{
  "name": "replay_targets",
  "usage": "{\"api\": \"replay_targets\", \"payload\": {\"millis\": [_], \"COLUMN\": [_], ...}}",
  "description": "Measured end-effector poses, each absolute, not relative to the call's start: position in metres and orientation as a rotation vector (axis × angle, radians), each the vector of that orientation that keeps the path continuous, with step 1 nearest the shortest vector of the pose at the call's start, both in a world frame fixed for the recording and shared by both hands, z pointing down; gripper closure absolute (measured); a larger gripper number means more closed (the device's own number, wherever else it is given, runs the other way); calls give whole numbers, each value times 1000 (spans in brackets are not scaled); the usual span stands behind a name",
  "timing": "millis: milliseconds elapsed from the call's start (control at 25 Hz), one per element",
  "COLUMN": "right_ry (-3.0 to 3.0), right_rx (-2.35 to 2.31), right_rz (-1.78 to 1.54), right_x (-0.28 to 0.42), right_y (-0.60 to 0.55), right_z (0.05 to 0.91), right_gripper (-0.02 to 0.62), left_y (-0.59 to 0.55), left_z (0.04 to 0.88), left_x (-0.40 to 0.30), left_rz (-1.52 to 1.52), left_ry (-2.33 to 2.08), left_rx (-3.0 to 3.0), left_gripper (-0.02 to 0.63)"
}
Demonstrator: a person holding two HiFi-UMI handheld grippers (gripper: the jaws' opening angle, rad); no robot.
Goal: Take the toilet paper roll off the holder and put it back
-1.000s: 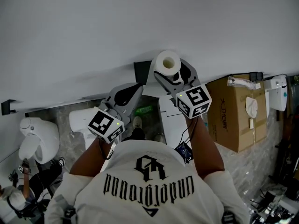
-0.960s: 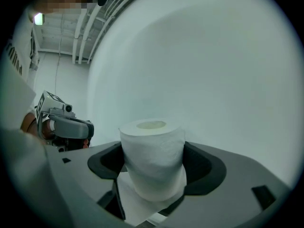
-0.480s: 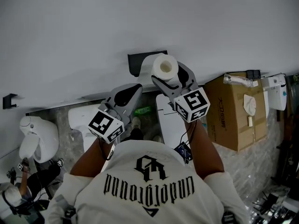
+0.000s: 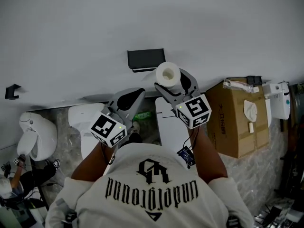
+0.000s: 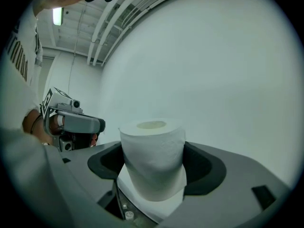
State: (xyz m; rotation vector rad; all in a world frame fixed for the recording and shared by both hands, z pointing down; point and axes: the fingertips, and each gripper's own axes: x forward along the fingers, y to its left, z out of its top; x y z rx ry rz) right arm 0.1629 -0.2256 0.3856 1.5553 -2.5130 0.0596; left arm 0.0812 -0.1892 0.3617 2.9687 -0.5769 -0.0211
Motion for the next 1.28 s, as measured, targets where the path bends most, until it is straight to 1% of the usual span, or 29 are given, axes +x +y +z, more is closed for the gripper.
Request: {"api": "replay_targets", "payload": {"millis": [280,720,1280], "right_ry": [-2544,-2606,-2570], "right_rx": [1508,1467,1470], "right_rz": [-1,36,67], "right_x": [163,158,117], "right_y": [-180,-130,-101], "right_z": [377,381,387], "right_gripper": [255,255,255], "left_y": [-144,-103,-93], "left_z": [357,361,356], "left_x": [74,55,7], "left_rz": [-26,21,-5], "left_ry": [-674,-802,-805], "left_rx": [2977,2950,2961], "left_gripper": [594,594,594]}}
